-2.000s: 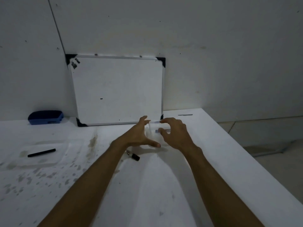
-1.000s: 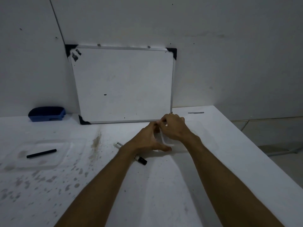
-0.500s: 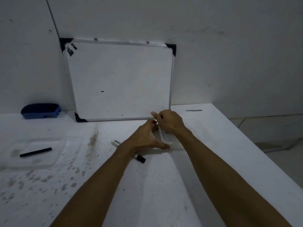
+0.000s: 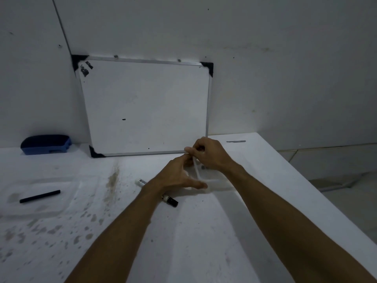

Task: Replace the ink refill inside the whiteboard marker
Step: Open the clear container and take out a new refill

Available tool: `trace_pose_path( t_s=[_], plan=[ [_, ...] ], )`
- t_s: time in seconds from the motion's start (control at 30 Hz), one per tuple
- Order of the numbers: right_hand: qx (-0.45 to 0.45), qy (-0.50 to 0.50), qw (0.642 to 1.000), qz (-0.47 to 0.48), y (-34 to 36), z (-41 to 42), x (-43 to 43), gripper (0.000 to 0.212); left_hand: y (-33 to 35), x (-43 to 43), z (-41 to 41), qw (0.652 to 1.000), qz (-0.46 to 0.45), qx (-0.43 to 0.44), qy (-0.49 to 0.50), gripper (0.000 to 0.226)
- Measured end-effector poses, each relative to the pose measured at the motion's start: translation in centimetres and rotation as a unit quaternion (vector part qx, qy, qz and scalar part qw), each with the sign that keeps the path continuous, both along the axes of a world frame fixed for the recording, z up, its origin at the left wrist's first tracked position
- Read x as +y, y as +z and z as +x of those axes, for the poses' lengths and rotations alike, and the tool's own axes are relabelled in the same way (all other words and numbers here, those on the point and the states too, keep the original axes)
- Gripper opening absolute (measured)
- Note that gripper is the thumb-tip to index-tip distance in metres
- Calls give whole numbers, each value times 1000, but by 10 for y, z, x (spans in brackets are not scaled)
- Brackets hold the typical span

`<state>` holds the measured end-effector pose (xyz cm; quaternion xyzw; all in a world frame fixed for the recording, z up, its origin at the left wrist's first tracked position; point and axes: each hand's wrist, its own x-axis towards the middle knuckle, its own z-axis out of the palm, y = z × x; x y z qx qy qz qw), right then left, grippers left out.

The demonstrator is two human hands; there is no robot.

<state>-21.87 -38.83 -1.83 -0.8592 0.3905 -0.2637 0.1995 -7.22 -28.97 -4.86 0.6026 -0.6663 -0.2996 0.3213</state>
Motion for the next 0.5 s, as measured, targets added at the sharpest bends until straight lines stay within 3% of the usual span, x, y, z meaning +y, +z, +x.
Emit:
trace_pose_path(
  t_s=[0.13, 0.27, 0.4, 0.5],
  plan=[
    [-77, -15, 997, 10, 12, -4, 0, 45, 0, -1, 3, 1000, 6, -4, -1, 108],
    [-39, -1, 999, 24, 12, -2, 0, 55, 1, 0, 0, 1000, 11, -17, -4, 109],
    [20, 22, 999, 27, 12, 4, -3, 50, 1, -1, 0, 999, 12, -30, -1, 106],
    [-12, 31, 999, 36, 16, 2, -4, 48, -1, -3, 2, 1000, 6, -29, 1, 106]
  ],
)
